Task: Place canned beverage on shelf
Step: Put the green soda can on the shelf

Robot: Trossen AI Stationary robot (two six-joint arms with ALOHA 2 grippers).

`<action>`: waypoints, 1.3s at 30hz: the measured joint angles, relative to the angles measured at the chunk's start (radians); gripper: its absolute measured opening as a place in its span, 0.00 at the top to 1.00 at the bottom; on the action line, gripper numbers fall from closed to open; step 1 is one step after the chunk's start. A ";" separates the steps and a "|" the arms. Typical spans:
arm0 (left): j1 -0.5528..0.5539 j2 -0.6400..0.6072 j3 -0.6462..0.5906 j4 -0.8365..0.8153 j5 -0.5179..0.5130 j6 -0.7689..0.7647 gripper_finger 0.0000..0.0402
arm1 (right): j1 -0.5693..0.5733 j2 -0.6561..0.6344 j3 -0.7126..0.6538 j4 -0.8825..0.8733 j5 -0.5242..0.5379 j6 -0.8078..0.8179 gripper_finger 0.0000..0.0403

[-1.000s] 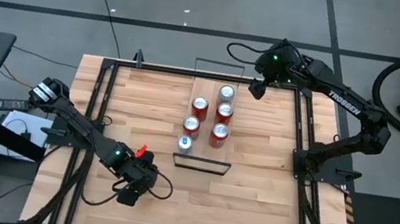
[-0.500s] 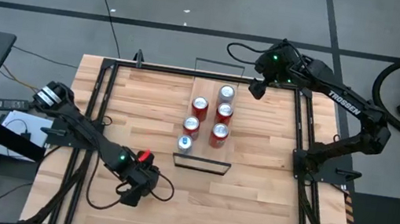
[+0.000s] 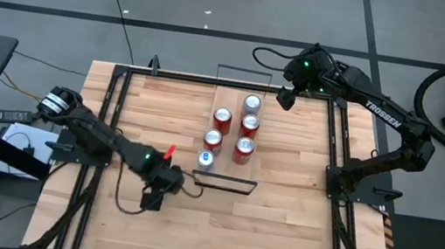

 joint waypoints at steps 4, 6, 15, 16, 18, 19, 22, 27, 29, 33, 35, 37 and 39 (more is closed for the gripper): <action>0.102 -0.018 0.000 -0.016 0.017 0.076 0.22 | 0.001 0.000 0.000 -0.007 -0.004 0.007 0.13; 0.158 -0.034 0.000 -0.036 0.019 0.113 0.22 | 0.002 0.000 0.000 -0.015 -0.007 0.007 0.13; 0.401 -0.136 0.000 -0.087 0.020 0.289 0.22 | 0.006 0.000 0.000 -0.009 -0.011 0.008 0.13; 0.424 -0.143 0.002 -0.092 0.020 0.309 0.22 | 0.006 0.000 0.000 -0.006 -0.010 0.009 0.13; 0.467 -0.142 0.020 -0.107 0.020 0.345 0.22 | 0.006 0.000 0.000 -0.005 -0.010 0.009 0.13; 0.487 -0.141 0.033 -0.112 0.020 0.364 0.22 | 0.006 0.000 0.000 -0.005 -0.011 0.009 0.13; 0.536 -0.142 0.076 -0.111 0.022 0.422 0.22 | 0.006 0.000 0.000 -0.004 -0.011 0.009 0.13; 0.633 -0.141 0.150 -0.107 0.027 0.481 0.22 | 0.006 0.000 0.000 0.002 -0.011 0.013 0.13; 0.674 -0.141 0.178 -0.116 0.022 0.514 0.22 | 0.006 0.000 0.000 0.002 -0.011 0.014 0.13; 0.751 -0.118 0.246 -0.116 0.019 0.581 0.22 | 0.006 0.000 0.000 0.002 -0.011 0.014 0.13; 0.788 -0.092 0.289 -0.133 0.020 0.608 0.22 | 0.006 0.000 0.000 0.001 -0.011 0.019 0.13; 0.825 -0.063 0.339 -0.140 0.019 0.640 0.22 | 0.006 0.000 0.000 0.001 -0.011 0.025 0.13; 0.860 -0.029 0.394 -0.148 0.018 0.664 0.22 | 0.006 0.000 0.000 0.001 -0.010 0.025 0.13</action>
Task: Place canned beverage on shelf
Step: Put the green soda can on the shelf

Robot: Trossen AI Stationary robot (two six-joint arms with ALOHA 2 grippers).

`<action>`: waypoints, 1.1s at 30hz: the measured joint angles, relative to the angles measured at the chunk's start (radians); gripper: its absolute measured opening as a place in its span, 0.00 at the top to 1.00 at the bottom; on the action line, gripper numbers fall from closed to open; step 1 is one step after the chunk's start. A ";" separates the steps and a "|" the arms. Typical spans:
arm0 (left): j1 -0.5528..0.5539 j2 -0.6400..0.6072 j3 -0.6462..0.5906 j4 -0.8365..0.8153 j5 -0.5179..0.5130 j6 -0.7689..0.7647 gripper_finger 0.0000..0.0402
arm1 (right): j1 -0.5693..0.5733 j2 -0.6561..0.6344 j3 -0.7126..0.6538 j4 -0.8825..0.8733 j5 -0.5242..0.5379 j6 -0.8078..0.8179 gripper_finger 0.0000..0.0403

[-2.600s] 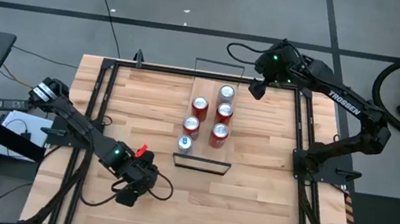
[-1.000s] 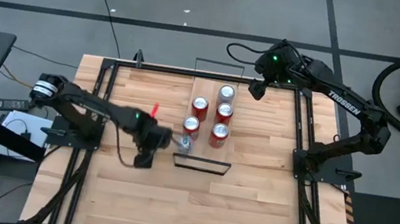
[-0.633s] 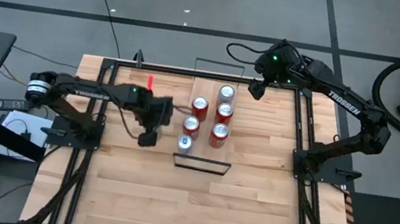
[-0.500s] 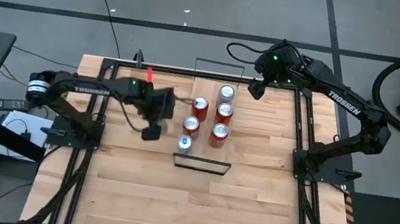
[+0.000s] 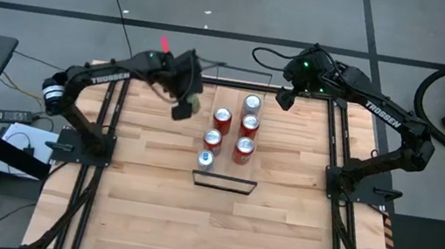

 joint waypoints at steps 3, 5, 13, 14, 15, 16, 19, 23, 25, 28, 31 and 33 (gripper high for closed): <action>0.042 0.063 0.088 -0.036 -0.001 0.040 0.22 | 0.000 0.000 0.000 0.000 0.002 0.013 0.13; 0.066 0.109 0.149 -0.052 0.000 0.061 0.22 | 0.000 0.000 0.000 -0.001 0.004 0.022 0.13; 0.133 0.269 0.347 -0.059 0.011 0.088 0.22 | 0.000 0.000 0.000 -0.006 0.005 0.057 0.13; 0.137 0.284 0.367 -0.055 0.010 0.094 0.22 | 0.000 0.000 0.000 -0.006 0.006 0.063 0.13; 0.141 0.301 0.387 -0.053 0.011 0.099 0.22 | 0.000 0.000 0.000 -0.005 0.006 0.068 0.13; 0.143 0.318 0.406 -0.049 0.011 0.104 0.22 | 0.000 0.000 0.000 -0.005 0.006 0.072 0.13; 0.144 0.362 0.450 -0.034 0.027 0.114 0.22 | 0.000 0.000 0.000 -0.005 0.006 0.093 0.13; 0.140 0.401 0.473 0.013 0.081 0.113 0.22 | 0.008 0.000 0.000 -0.006 0.008 0.117 0.13; 0.136 0.414 0.473 0.041 0.110 0.104 0.22 | 0.016 0.000 0.000 -0.006 0.008 0.123 0.13; 0.138 0.428 0.473 0.064 0.174 0.094 0.22 | 0.029 0.000 0.000 -0.006 0.012 0.130 0.13; 0.140 0.451 0.473 0.066 0.215 0.090 0.22 | 0.043 0.000 0.000 -0.006 0.025 0.133 0.13; 0.141 0.469 0.473 0.070 0.225 0.078 0.22 | 0.052 0.000 0.000 -0.006 0.034 0.142 0.13</action>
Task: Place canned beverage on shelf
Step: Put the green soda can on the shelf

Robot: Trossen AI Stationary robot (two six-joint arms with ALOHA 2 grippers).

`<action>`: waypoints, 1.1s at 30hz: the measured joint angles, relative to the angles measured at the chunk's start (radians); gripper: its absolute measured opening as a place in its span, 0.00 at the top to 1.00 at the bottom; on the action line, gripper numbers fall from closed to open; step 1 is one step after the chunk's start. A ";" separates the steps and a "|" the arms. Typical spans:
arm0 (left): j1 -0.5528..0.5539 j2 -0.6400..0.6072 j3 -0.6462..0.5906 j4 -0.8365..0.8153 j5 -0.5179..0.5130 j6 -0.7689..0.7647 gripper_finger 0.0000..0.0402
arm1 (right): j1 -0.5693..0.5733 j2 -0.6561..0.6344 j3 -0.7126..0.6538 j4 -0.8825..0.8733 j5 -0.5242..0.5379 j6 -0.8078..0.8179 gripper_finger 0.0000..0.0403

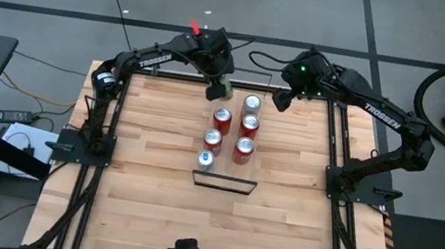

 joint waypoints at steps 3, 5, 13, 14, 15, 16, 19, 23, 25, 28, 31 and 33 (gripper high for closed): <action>-0.006 0.020 0.000 0.025 0.002 -0.015 0.22 | 0.008 0.000 0.000 0.000 0.000 0.009 0.13; -0.007 0.031 0.000 0.040 0.006 -0.018 0.22 | 0.011 0.000 0.000 0.000 0.001 0.014 0.13; -0.024 0.066 0.000 0.048 -0.005 -0.018 0.22 | 0.015 0.000 0.000 0.001 0.003 0.036 0.13; -0.028 0.068 0.000 0.054 -0.008 -0.015 0.22 | 0.015 0.000 0.000 0.002 0.004 0.037 0.13; -0.029 0.070 0.000 0.053 -0.012 -0.013 0.22 | 0.015 0.000 0.000 0.004 0.003 0.037 0.13; -0.029 0.070 -0.001 0.045 -0.012 -0.010 0.22 | 0.015 0.000 0.000 0.007 0.003 0.037 0.13; -0.035 0.075 -0.001 0.050 -0.014 -0.006 0.22 | 0.015 0.000 0.000 0.010 0.003 0.037 0.13; -0.034 0.084 -0.001 0.044 -0.026 -0.002 0.21 | 0.015 0.000 0.000 0.014 0.003 0.041 0.13; -0.032 0.085 -0.001 0.042 -0.027 0.006 0.21 | 0.016 0.000 0.000 0.014 0.003 0.041 0.13; -0.032 0.085 -0.001 0.037 -0.027 0.021 0.21 | 0.017 0.000 0.000 0.014 0.003 0.041 0.13; -0.032 0.085 -0.001 0.031 -0.027 0.033 0.21 | 0.017 0.000 0.000 0.014 0.002 0.041 0.13; -0.032 0.085 -0.001 0.028 -0.026 0.036 0.20 | 0.017 0.000 0.000 0.014 0.002 0.041 0.13</action>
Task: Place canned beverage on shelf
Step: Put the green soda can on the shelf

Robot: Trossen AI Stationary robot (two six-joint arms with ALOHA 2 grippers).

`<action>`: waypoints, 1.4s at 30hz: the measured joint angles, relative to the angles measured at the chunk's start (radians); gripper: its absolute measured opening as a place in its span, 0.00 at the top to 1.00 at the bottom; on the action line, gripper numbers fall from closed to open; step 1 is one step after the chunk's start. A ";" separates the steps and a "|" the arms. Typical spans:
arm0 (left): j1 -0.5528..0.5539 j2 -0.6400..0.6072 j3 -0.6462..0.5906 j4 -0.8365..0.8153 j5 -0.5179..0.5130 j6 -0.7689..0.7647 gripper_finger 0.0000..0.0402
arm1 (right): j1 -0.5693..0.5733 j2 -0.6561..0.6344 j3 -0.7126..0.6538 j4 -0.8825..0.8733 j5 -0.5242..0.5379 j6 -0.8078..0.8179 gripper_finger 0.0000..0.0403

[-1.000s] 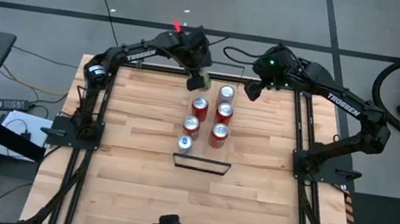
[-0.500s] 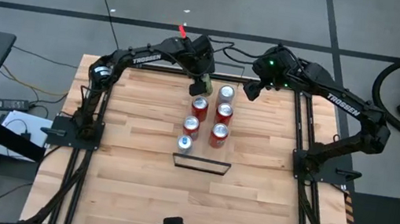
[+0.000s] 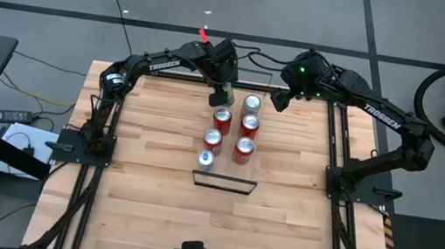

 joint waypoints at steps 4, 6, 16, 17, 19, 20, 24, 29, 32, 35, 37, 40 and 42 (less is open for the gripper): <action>0.000 0.000 0.000 -0.004 0.000 0.000 0.20 | 0.000 0.000 0.000 0.000 -0.001 -0.001 0.13; -0.004 0.000 0.000 -0.014 -0.001 0.001 0.20 | 0.000 0.000 0.000 0.001 -0.001 -0.002 0.13; -0.053 -0.004 0.000 -0.032 -0.083 0.031 0.20 | 0.000 0.000 0.000 0.007 -0.002 -0.004 0.13; -0.058 -0.004 0.000 -0.031 -0.095 0.033 0.20 | 0.000 0.000 0.000 0.007 -0.002 -0.004 0.13; -0.065 -0.004 0.000 -0.031 -0.122 0.038 0.20 | 0.000 0.000 0.000 0.007 -0.002 -0.004 0.13; -0.068 -0.004 0.000 -0.032 -0.126 0.040 0.20 | 0.000 0.000 0.000 0.008 -0.002 -0.004 0.13; -0.068 -0.021 -0.002 -0.038 -0.144 0.046 0.20 | 0.000 0.000 0.000 0.012 -0.002 -0.004 0.13; -0.054 -0.065 -0.001 -0.031 -0.152 0.058 0.20 | 0.000 0.000 0.000 0.030 -0.002 -0.009 0.13; -0.043 -0.069 -0.001 -0.046 -0.136 0.056 0.20 | 0.000 0.000 0.000 0.047 -0.002 -0.010 0.13; -0.028 -0.066 -0.001 -0.107 -0.085 0.057 0.20 | 0.000 0.000 0.000 0.050 -0.002 -0.010 0.13; -0.020 -0.061 -0.001 -0.128 -0.070 0.060 0.20 | 0.000 0.000 0.000 0.049 -0.003 -0.011 0.13; -0.008 -0.061 -0.005 -0.115 -0.059 0.058 0.20 | 0.000 0.000 0.000 0.049 -0.003 -0.011 0.13; -0.004 -0.061 -0.007 -0.110 -0.049 0.059 0.20 | 0.000 0.000 0.000 0.049 -0.003 -0.011 0.13</action>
